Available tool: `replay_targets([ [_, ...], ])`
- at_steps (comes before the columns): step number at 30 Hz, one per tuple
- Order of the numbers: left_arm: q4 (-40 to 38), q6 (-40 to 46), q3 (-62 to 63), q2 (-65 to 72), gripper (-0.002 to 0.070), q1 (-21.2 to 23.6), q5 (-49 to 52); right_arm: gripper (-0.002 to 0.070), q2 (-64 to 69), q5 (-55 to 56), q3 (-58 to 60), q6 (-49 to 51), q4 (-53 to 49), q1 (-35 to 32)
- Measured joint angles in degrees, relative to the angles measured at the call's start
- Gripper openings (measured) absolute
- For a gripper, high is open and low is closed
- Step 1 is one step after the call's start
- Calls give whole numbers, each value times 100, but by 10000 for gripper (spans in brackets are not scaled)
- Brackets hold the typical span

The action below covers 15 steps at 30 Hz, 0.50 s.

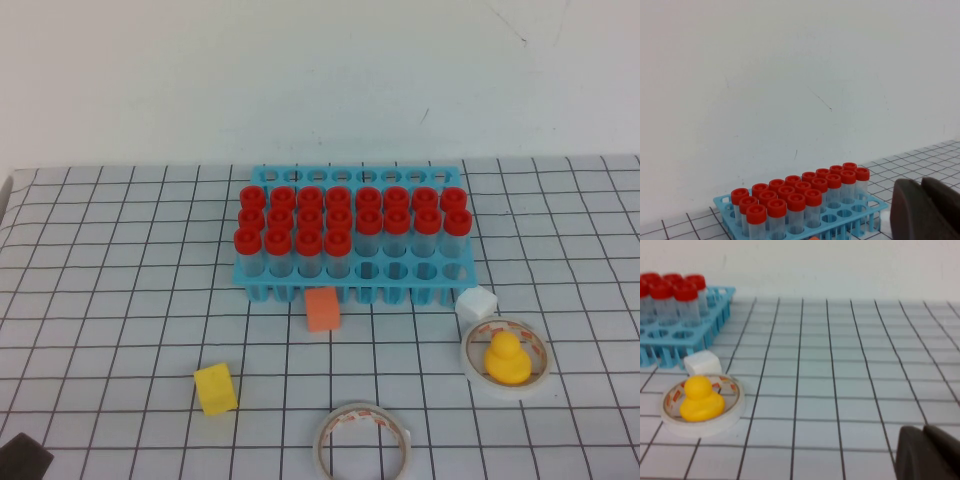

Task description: Place the test tubes

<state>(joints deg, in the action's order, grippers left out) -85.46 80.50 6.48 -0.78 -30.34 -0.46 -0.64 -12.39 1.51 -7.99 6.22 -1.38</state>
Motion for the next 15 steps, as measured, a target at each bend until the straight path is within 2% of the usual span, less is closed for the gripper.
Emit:
replay_targets([
  [10,0,0,0,0,-1,0,0,-1,-11,-626,-21,1021,-339,-13],
  [15,0,0,0,0,-1,0,0,-1,-11,-676,-31,1200,-475,31],
])
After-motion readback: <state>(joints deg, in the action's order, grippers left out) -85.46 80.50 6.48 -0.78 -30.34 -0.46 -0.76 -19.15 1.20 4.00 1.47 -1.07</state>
